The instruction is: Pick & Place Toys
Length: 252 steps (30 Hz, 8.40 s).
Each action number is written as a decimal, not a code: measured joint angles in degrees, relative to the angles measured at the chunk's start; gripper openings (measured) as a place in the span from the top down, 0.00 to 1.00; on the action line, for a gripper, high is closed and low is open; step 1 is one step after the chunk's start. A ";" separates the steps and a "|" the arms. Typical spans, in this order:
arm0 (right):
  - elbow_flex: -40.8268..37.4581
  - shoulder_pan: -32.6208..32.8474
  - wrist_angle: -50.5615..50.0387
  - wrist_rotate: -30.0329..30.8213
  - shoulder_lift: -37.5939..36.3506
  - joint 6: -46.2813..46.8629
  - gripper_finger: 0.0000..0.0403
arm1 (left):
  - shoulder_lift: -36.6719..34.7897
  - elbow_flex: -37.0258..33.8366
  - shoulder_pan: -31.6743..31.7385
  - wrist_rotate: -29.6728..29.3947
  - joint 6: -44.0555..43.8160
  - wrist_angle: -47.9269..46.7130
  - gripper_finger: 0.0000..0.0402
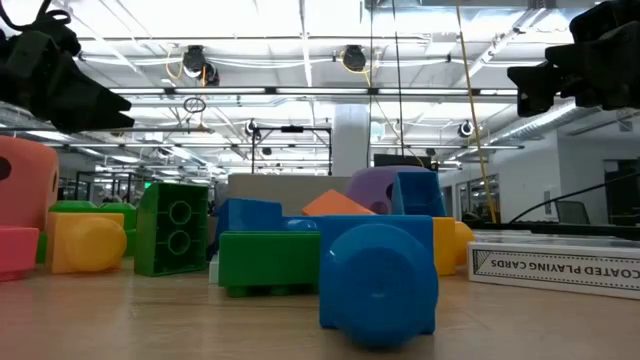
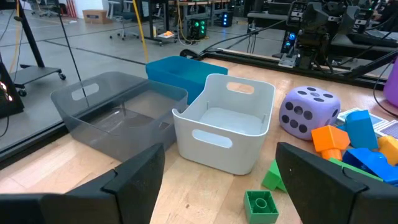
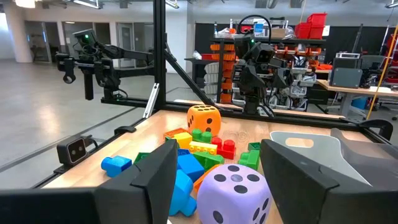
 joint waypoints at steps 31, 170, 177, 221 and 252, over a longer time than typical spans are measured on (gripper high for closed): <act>0.00 -0.02 15.96 13.74 0.07 11.11 0.48 | 0.00 0.00 0.01 0.00 0.01 0.00 0.23; 42.07 -18.18 25.37 40.36 87.17 17.88 0.21 | 0.09 0.00 0.02 0.50 -0.01 0.92 0.23; 42.07 -16.65 26.57 34.48 85.83 17.85 0.21 | 0.09 0.00 0.00 0.50 0.01 0.94 0.23; 52.55 21.33 -39.91 15.33 88.52 19.60 0.21 | 0.09 0.00 0.00 0.48 0.01 0.96 0.23; 43.51 10.13 -44.72 34.38 80.01 20.64 0.19 | 0.09 0.00 0.02 0.48 0.01 0.94 0.23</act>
